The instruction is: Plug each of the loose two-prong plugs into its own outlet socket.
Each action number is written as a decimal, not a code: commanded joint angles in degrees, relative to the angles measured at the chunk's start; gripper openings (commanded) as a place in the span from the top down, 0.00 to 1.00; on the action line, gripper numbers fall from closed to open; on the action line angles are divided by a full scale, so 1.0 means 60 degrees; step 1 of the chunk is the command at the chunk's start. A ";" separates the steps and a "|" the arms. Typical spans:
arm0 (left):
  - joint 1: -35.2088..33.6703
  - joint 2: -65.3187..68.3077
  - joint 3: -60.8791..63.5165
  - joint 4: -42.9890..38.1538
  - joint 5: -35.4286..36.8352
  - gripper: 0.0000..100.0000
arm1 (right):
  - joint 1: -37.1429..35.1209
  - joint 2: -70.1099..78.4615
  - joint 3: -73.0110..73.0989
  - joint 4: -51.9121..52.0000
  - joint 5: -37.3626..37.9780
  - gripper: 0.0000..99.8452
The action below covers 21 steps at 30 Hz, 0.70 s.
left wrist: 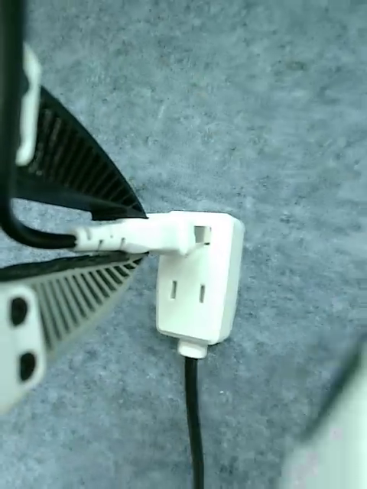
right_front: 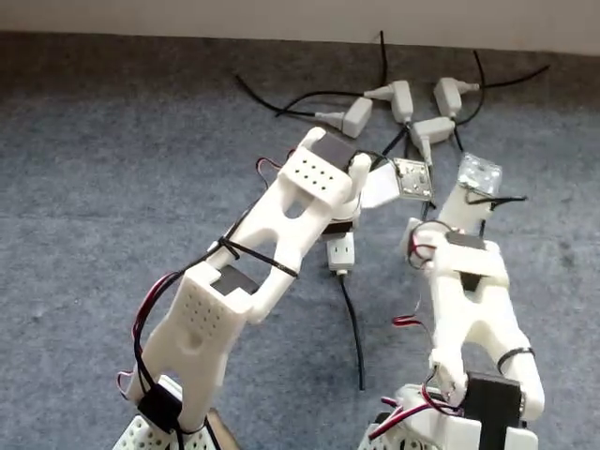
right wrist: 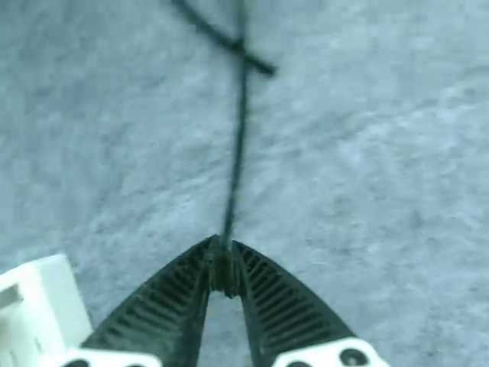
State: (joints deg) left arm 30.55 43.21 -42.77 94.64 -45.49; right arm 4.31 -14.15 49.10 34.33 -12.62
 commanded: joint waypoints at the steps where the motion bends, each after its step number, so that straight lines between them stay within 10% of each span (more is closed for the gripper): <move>1: 0.0198 -0.0095 -0.0081 -0.0117 0.0059 0.99 | 0.0901 -0.0432 -0.0242 0.0212 -0.0176 0.99; 21: 0.0520 -0.0125 -0.3978 0.0938 0.1289 0.99 | 0.0608 0.1663 -0.0330 -0.0637 -0.0117 0.99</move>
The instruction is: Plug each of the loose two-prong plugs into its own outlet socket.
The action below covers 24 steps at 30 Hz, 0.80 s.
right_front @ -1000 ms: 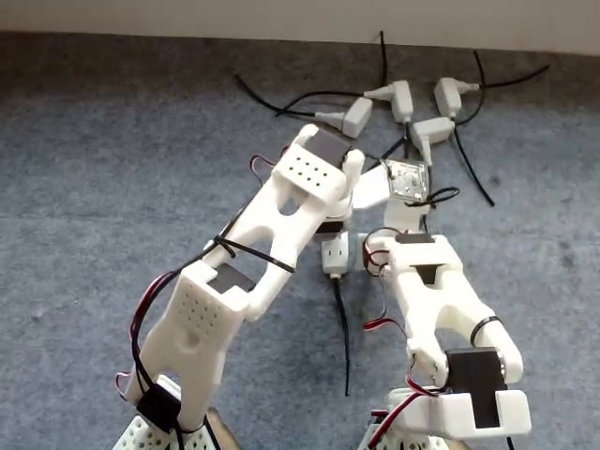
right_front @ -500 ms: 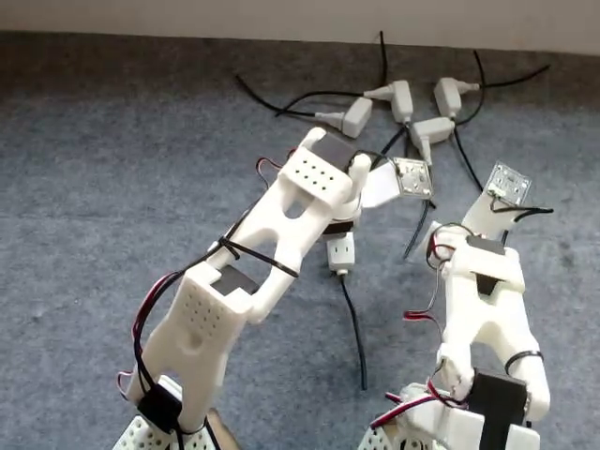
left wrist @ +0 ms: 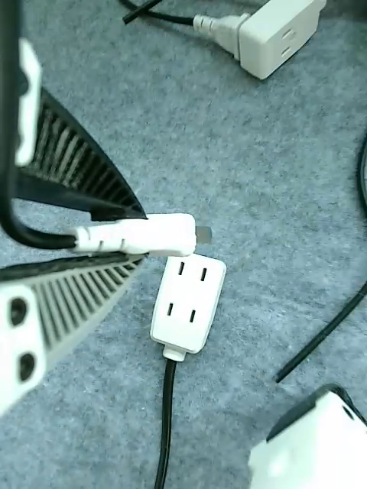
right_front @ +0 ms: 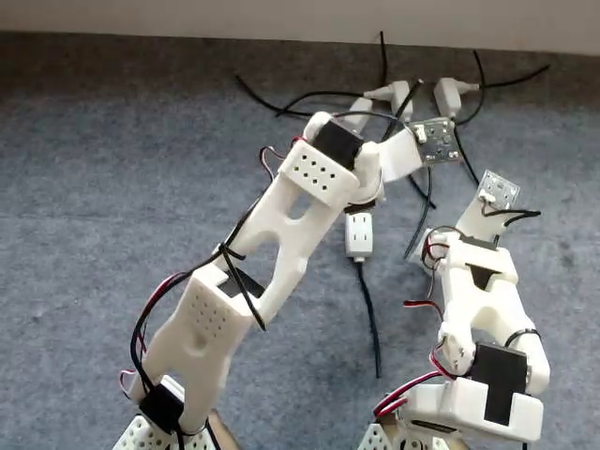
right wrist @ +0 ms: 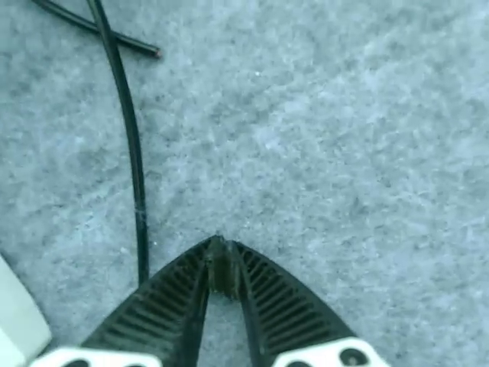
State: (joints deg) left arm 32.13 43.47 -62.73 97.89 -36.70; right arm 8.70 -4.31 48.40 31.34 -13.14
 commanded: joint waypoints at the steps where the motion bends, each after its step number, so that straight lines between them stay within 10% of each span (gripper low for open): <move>1: 0.0256 -0.0183 -0.0725 0.0410 -0.0249 0.99 | -0.0125 0.0022 -0.0212 -0.0139 -0.0029 0.99; 11: -0.1062 -0.0183 -0.3729 0.0396 0.1392 0.99 | -0.1897 0.0051 -0.0755 -0.0520 -0.0029 0.99; 24: -0.2293 -0.0183 -0.3289 0.0484 0.0571 0.99 | -0.4007 0.0066 -0.0696 -0.0505 -0.0029 0.99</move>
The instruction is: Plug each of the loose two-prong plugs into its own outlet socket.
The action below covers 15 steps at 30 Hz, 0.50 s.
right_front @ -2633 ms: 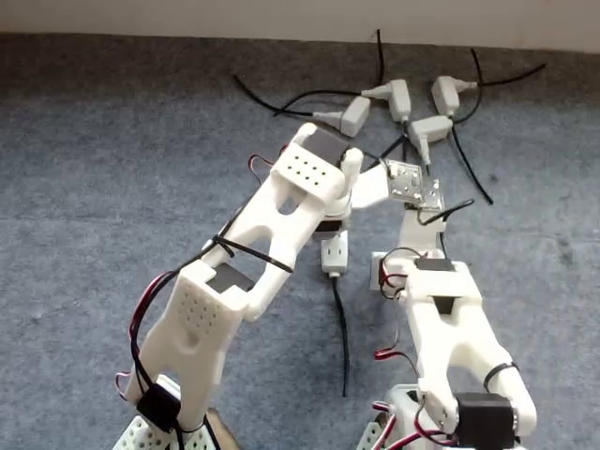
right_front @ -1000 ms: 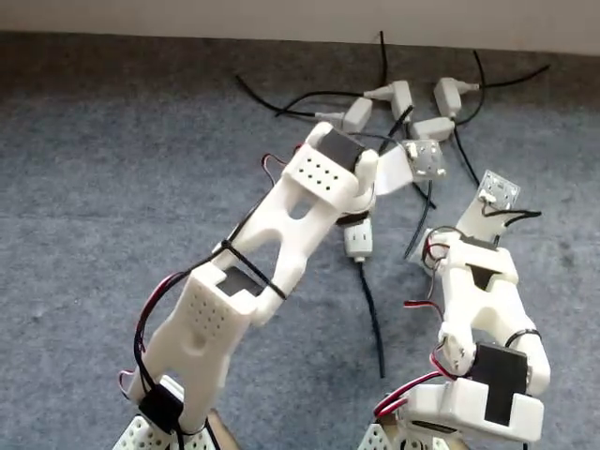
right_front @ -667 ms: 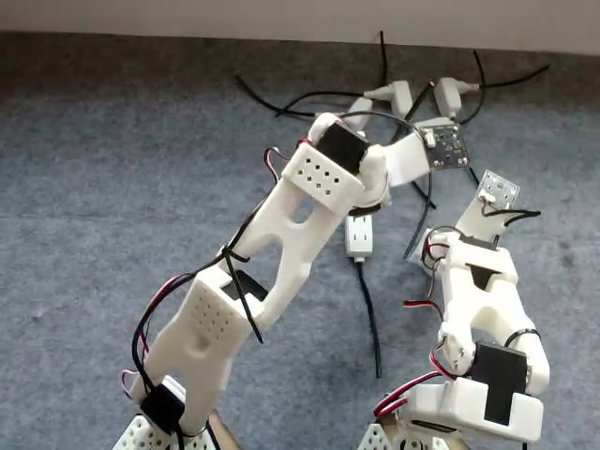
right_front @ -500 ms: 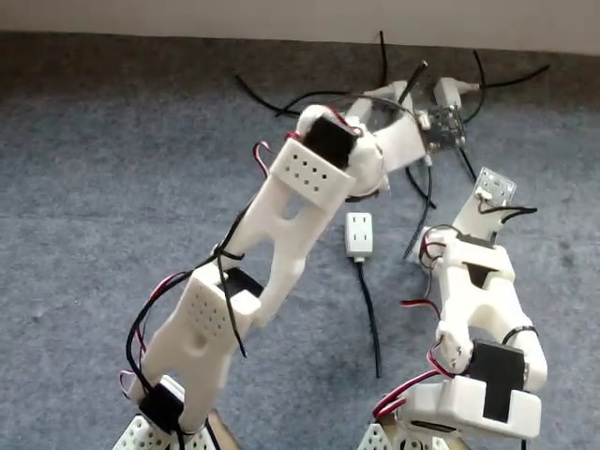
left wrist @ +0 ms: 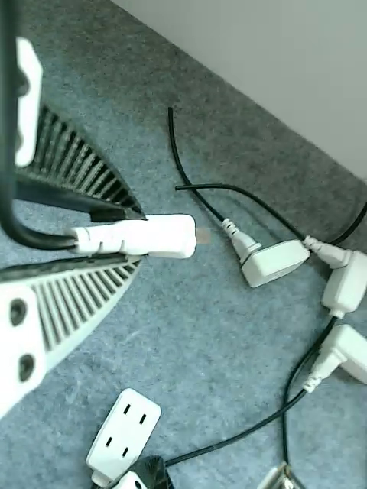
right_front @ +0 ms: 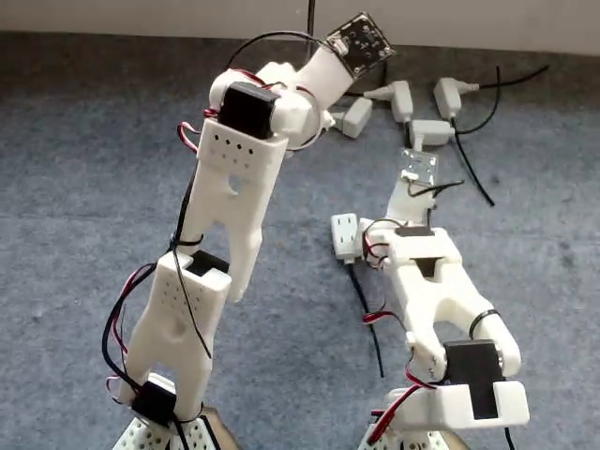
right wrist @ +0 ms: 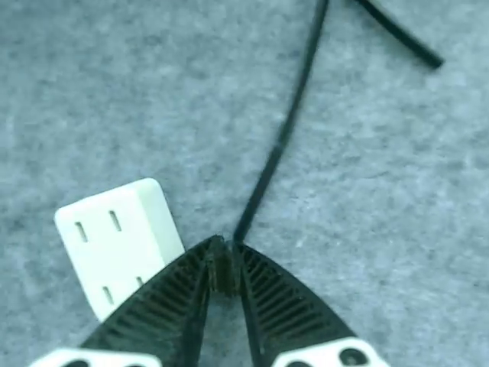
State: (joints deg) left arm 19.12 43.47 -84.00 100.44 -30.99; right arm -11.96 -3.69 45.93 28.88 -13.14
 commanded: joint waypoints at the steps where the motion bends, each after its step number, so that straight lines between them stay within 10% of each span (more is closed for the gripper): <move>1: -0.0125 -0.0183 0.0388 0.0059 -0.0469 0.99 | -0.0711 -0.0037 -0.0286 -0.0095 -0.0029 0.99; 15: -0.0242 -0.0095 0.0608 0.0059 -0.0864 0.99 | -0.0755 -0.0125 -0.0330 0.2469 0.0044 0.99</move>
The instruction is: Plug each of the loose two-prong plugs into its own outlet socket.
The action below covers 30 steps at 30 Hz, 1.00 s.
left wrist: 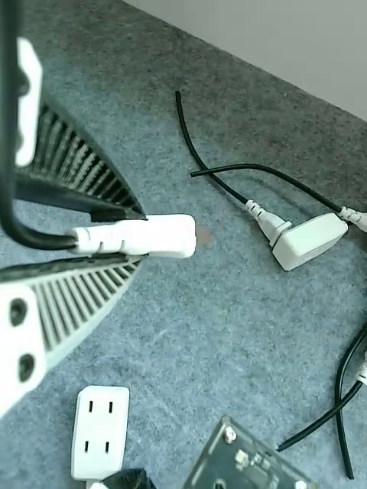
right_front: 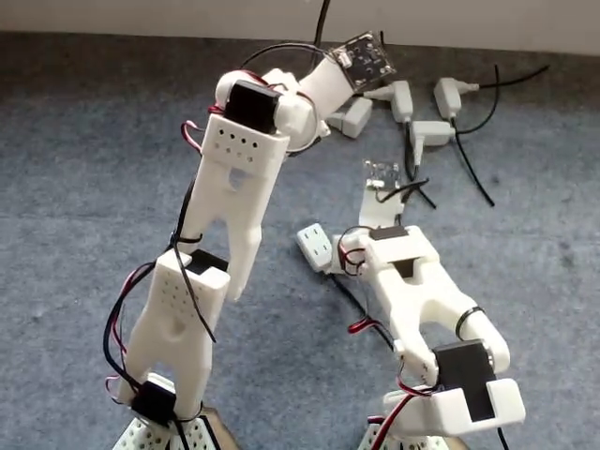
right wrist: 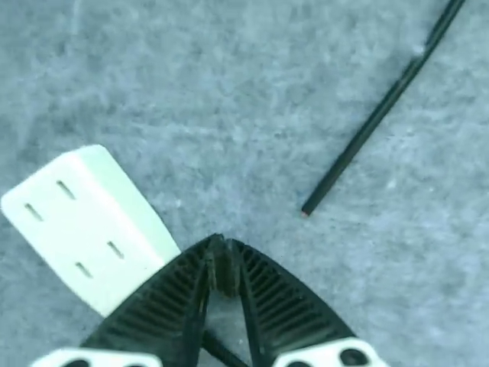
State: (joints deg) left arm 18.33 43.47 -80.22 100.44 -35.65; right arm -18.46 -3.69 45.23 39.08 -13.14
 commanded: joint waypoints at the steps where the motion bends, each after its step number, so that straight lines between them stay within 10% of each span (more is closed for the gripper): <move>1: -0.0110 -0.0095 0.0037 0.0059 -0.0088 0.99 | 0.0505 -0.0125 -0.0227 0.0916 0.0234 0.99; 22: -0.0300 -0.0125 0.0813 0.0015 -0.0674 0.99 | -0.2132 -0.1824 0.0125 0.1560 0.1319 0.99; 30: 0.0081 -0.0095 0.1531 0.0029 -0.0850 0.99 | 0.2234 -0.3729 0.1018 0.1546 0.1260 0.99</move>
State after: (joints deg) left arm 17.36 43.47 -72.84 100.44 -39.43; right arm -17.14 -20.40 49.89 48.66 -5.76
